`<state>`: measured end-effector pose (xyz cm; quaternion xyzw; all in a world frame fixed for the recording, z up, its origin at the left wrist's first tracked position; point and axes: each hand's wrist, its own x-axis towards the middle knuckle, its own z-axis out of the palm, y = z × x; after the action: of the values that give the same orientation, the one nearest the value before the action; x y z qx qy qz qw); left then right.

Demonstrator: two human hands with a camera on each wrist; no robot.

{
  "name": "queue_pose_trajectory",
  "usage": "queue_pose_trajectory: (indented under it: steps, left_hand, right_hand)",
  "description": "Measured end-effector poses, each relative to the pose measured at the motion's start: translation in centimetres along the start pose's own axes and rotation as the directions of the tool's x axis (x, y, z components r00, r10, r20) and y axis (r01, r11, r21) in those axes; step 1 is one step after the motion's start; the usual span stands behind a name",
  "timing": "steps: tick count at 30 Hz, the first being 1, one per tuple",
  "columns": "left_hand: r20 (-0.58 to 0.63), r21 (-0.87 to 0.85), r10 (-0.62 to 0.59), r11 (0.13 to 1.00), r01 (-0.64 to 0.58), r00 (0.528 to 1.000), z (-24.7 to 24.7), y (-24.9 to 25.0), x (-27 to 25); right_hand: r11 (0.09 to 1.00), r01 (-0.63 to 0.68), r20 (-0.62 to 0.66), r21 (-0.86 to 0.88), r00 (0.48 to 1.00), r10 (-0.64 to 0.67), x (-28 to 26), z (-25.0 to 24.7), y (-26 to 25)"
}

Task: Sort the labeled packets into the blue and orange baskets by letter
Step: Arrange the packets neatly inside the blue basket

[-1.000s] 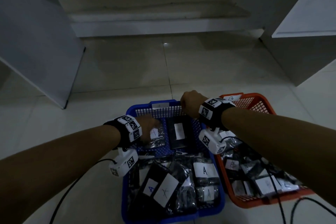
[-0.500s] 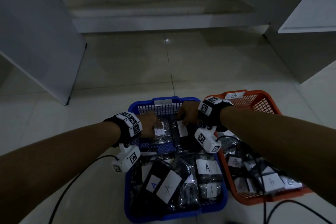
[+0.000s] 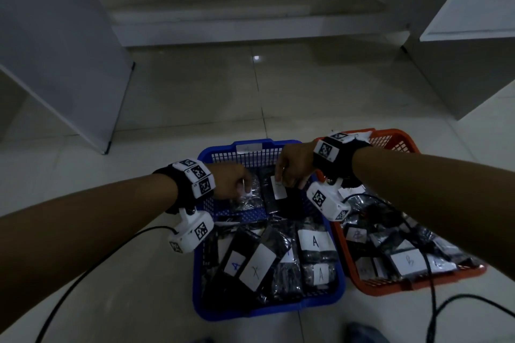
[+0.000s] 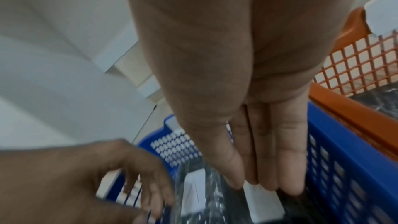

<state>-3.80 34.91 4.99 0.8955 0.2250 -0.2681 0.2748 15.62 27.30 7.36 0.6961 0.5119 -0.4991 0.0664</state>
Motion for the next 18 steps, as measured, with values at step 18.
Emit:
queue_pose_trajectory:
  steps: [18]
  left_hand:
    - [0.05, -0.365, 0.086, 0.929, -0.062, 0.995, -0.1, 1.4, -2.2]
  right_hand:
    - [0.995, 0.069, 0.251, 0.075, 0.964, -0.085, -3.2, 1.1, -1.1]
